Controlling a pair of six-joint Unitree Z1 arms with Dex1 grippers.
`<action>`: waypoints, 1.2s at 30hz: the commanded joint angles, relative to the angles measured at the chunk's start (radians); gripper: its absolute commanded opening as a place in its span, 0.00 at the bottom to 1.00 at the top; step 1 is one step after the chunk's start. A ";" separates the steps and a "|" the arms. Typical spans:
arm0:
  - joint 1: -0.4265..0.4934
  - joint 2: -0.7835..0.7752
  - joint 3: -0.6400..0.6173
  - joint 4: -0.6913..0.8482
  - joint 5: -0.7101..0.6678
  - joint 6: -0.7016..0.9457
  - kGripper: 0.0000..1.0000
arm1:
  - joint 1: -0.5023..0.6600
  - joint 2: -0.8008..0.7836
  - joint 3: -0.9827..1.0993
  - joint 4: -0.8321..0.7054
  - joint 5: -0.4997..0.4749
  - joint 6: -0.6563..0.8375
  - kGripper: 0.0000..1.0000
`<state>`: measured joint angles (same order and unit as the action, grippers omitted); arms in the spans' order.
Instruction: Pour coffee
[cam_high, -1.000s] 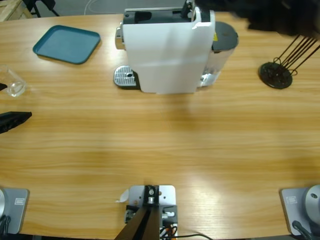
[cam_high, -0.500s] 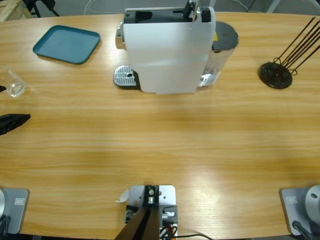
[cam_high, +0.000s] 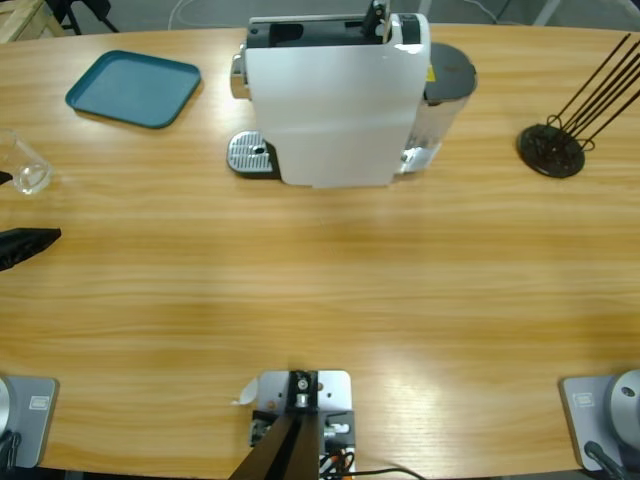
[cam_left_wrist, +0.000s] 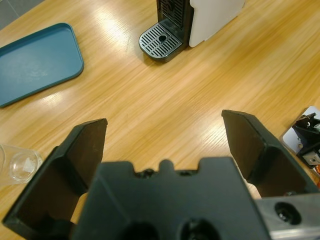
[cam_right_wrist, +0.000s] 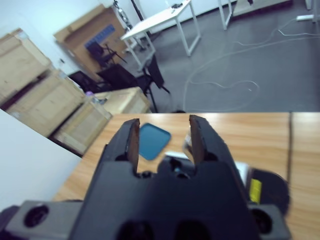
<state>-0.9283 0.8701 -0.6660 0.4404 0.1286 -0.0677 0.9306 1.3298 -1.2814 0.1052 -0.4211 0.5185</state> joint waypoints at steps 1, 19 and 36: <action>-0.003 -0.006 0.029 0.006 -0.001 0.000 1.00 | 0.010 -0.041 0.092 0.106 -0.201 0.057 0.00; -0.003 -0.006 0.029 0.006 -0.021 -0.007 1.00 | 0.034 0.237 -0.005 -0.023 -0.245 0.422 0.00; -0.003 0.001 0.029 0.003 -0.021 -0.006 1.00 | 0.104 0.430 -0.132 -0.048 -0.116 0.394 0.00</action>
<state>-0.9283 0.8701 -0.6660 0.4404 0.1181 -0.0688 0.9947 1.6441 -1.3899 0.0918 -0.6149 0.9289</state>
